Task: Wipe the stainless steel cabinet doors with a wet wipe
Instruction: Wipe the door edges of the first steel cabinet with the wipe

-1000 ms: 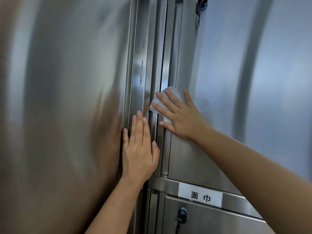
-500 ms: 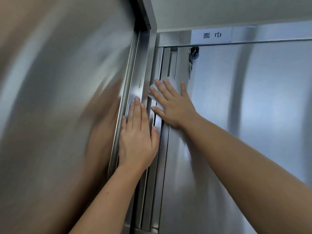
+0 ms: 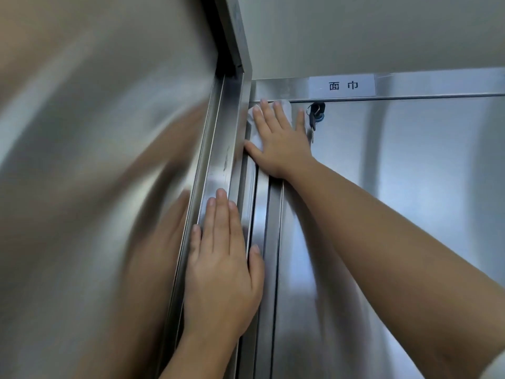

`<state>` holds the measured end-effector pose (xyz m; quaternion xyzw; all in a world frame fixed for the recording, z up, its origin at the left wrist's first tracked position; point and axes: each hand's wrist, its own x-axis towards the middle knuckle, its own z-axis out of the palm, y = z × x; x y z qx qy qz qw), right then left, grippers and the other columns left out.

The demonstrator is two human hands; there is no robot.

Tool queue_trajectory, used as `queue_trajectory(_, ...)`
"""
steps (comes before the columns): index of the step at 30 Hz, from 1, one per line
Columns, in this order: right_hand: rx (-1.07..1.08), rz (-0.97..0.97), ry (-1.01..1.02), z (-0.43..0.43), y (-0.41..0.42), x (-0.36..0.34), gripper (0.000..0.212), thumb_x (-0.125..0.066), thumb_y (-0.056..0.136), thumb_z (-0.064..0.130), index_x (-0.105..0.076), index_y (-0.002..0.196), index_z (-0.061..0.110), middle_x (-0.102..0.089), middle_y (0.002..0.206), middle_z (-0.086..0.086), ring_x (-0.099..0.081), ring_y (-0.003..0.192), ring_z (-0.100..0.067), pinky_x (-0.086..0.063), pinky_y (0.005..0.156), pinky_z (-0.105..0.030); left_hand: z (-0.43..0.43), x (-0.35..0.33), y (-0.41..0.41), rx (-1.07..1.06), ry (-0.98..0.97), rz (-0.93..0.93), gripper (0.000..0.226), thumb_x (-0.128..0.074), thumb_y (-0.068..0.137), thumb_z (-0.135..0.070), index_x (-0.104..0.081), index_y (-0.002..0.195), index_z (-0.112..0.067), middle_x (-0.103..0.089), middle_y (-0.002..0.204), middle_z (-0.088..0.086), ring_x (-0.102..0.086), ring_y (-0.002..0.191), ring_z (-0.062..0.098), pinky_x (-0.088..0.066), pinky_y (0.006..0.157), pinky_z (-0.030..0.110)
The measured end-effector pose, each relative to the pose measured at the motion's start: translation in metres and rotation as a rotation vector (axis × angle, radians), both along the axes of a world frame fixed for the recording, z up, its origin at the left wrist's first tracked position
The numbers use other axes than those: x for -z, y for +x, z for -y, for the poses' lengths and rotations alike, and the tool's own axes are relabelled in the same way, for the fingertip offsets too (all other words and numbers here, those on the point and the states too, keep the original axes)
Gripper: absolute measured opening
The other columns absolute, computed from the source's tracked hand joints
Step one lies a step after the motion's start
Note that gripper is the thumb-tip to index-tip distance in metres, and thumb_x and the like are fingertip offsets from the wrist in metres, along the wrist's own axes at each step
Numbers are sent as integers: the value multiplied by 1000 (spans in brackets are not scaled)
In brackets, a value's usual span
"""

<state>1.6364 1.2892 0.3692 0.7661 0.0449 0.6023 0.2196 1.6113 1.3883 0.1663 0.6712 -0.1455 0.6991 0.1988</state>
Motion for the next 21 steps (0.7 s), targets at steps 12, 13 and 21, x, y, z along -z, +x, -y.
queue_trajectory(12,29,65,80,-6,3,15,72,-20,96,54,4,149,12,10,154,-22,12,142,-32,13,110,-51,1,3,-2,3,-20,-3,61,-34,84,-26,-42,135,7,-33,146,19,-31,135,33,-26,104,49)
queue_trajectory(13,24,53,83,-5,2,12,71,-20,96,54,4,149,14,10,154,-21,12,143,-32,12,110,-51,1,4,-2,3,-22,-2,61,-34,83,-26,-42,135,6,-33,146,19,-32,134,33,-26,104,49)
queue_trajectory(21,-4,22,65,1,-1,27,73,-15,95,57,5,149,13,-1,156,-16,13,143,-22,16,109,-49,1,9,-1,-3,-15,-15,63,-34,82,-28,-42,135,6,-32,147,19,-33,134,34,-26,103,51)
